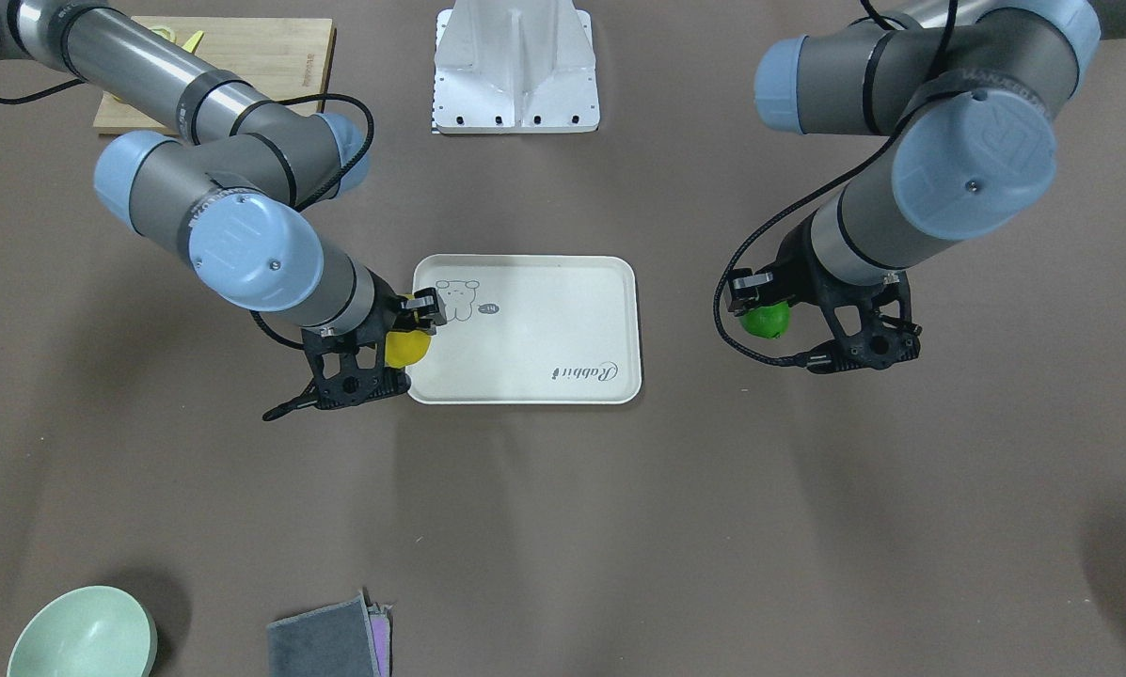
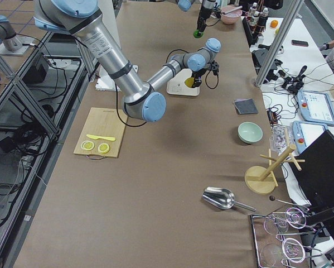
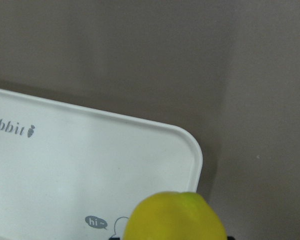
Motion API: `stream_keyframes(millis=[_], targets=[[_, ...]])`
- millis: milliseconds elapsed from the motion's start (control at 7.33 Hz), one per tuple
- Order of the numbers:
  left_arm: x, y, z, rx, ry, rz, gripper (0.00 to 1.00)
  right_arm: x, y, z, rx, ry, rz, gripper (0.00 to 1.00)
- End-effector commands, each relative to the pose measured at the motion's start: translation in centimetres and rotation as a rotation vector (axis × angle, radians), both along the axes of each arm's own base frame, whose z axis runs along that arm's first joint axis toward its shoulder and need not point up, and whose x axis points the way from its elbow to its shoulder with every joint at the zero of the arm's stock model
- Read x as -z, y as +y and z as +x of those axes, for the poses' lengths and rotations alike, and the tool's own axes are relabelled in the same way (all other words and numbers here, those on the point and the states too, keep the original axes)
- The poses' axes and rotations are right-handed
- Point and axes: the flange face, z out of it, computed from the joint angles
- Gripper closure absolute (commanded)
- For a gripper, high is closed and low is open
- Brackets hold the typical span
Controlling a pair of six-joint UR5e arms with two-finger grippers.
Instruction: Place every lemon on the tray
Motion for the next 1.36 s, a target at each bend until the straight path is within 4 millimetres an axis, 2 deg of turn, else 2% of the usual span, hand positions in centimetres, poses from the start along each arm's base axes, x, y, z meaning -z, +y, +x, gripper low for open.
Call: stream_keyframes(millis=[0,136,273,409,545,682,818,955,1227], targets=[[1.5,0.3,0.1,0.008,0.010,0.005,1.00,-1.4,1.6,-3.6,0.046,0.030,-0.020,0.71],[1.6,0.6,1.0,0.006,0.006,-0.007,1.00,-1.8,2.0,-4.3,0.056,0.037,-0.024,0.67],[2.6,1.5,2.7,0.013,0.008,-0.033,1.00,-2.0,2.6,-5.0,0.064,0.042,-0.017,0.59],[3.0,1.7,3.3,0.006,0.009,-0.033,1.00,-2.1,2.7,-5.5,0.066,0.034,-0.001,0.52],[3.8,1.9,3.9,0.004,0.013,-0.031,1.00,-2.4,2.4,-5.6,0.057,0.034,0.021,0.34],[4.7,1.5,4.2,0.010,0.008,-0.023,1.00,-2.5,2.2,-5.6,0.048,0.037,0.036,0.02],[6.1,1.2,4.6,0.017,0.013,-0.021,1.00,-2.6,2.2,-5.5,0.050,0.035,0.040,0.01],[6.3,1.2,4.6,0.020,0.014,-0.022,1.00,-2.7,1.6,-5.0,0.041,0.032,0.042,0.01],[5.9,1.8,5.1,0.015,0.008,-0.032,1.00,-2.5,-0.6,-2.5,0.008,0.019,0.031,0.01]])
